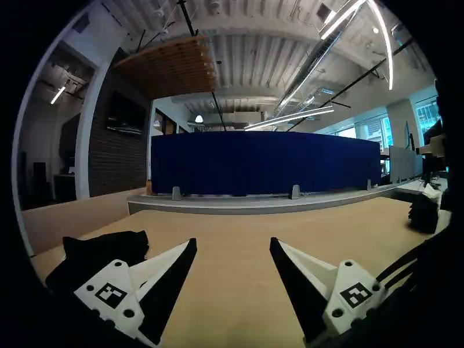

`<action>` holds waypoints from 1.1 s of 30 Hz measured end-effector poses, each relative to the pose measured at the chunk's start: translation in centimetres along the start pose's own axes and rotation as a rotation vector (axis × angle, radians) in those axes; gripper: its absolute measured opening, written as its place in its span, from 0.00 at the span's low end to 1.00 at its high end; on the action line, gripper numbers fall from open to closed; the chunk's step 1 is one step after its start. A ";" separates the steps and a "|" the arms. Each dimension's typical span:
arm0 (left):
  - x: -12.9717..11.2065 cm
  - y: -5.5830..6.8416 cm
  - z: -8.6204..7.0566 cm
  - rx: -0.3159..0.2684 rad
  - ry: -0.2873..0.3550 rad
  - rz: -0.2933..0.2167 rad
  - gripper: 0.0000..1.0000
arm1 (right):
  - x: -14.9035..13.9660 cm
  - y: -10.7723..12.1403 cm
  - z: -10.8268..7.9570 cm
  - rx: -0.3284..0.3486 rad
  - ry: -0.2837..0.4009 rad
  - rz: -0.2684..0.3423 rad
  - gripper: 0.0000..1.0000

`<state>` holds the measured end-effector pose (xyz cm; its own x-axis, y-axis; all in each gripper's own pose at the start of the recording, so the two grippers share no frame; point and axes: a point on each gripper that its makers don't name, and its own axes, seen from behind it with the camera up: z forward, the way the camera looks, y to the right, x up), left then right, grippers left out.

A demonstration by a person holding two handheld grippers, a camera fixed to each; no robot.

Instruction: Fold towel

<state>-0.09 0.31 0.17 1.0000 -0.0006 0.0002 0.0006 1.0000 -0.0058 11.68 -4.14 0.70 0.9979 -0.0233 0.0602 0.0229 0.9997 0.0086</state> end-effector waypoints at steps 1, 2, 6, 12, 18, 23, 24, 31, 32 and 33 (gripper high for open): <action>0.0 0.0 0.0 0.000 0.000 0.000 0.94 | -0.1 0.3 0.0 -0.002 0.004 -0.004 0.98; 0.0 0.0 0.0 0.000 0.000 0.000 0.94 | -0.3 0.6 0.0 -0.004 0.009 -0.008 0.98; 0.1 0.0 0.0 0.000 0.000 0.000 0.94 | -0.6 1.4 0.0 -0.008 0.031 -0.012 0.97; 0.1 0.0 -0.1 0.000 0.000 0.000 0.93 | -2.0 2.5 0.2 -0.004 0.054 -0.002 0.97; 0.1 -0.1 -0.1 0.000 0.000 0.000 0.94 | -4.3 2.9 0.7 -0.001 0.045 0.025 0.98; 0.1 0.0 -0.1 0.000 0.000 0.000 0.94 | -6.1 3.2 0.9 -0.003 0.035 0.039 0.98; 0.1 0.0 -0.1 0.000 0.000 0.000 0.94 | -6.5 3.2 0.9 -0.002 0.033 0.040 0.98; 0.1 -0.1 0.0 0.000 0.000 0.000 0.94 | -9.1 4.1 1.1 -0.022 0.020 0.060 0.98; 0.1 -0.1 0.0 0.000 0.000 0.000 0.93 | -9.6 4.2 1.1 -0.026 0.014 0.066 0.98; 0.1 0.0 0.0 0.000 0.000 0.000 0.93 | -9.9 4.3 1.1 -0.030 0.010 0.072 0.98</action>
<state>0.00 0.26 0.16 1.0000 -0.0004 0.0000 0.0004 1.0000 -0.0057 1.78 0.39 1.25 0.9976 0.0487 0.0498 -0.0475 0.9986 -0.0250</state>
